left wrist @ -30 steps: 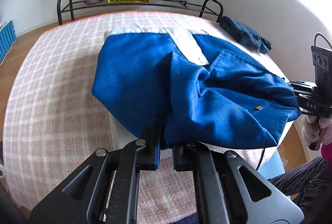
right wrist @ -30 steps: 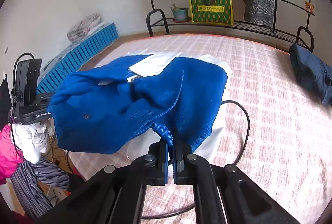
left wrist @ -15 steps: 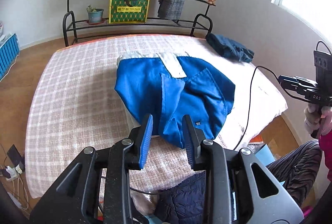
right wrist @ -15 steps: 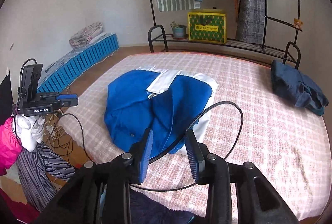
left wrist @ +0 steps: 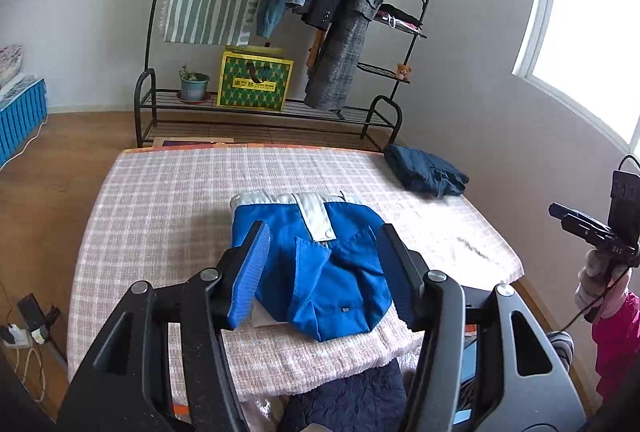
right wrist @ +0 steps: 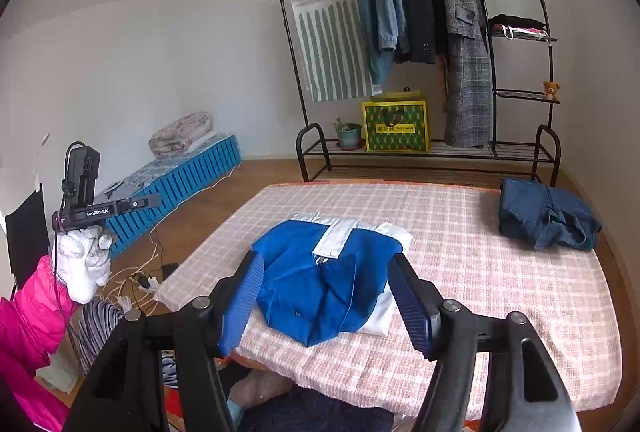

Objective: Fold large clothes

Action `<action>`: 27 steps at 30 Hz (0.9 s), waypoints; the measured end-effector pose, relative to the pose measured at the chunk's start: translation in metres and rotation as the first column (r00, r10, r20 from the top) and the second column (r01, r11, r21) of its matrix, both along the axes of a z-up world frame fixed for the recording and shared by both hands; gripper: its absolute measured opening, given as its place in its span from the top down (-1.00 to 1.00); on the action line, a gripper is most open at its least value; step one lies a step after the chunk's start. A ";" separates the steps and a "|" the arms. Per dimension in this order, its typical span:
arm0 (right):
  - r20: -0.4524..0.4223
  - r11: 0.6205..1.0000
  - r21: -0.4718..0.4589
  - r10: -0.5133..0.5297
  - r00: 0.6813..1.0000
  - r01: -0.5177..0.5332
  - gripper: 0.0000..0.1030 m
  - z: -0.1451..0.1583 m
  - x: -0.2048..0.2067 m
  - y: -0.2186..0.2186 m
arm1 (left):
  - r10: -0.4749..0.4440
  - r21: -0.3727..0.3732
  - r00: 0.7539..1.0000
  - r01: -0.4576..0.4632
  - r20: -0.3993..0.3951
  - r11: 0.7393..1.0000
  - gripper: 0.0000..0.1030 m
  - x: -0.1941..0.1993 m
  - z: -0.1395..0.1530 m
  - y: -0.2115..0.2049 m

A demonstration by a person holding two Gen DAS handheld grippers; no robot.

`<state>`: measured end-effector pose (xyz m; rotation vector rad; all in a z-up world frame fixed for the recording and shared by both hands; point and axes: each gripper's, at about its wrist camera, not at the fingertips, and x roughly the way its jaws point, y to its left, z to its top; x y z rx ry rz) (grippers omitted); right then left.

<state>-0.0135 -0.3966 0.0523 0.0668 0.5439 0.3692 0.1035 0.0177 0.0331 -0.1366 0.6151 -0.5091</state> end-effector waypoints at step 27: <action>-0.557 0.916 0.380 0.113 0.823 0.131 0.73 -0.246 0.226 -0.017 | 0.007 -0.260 0.821 -0.188 -0.570 0.947 0.85 0.215 -0.247 0.009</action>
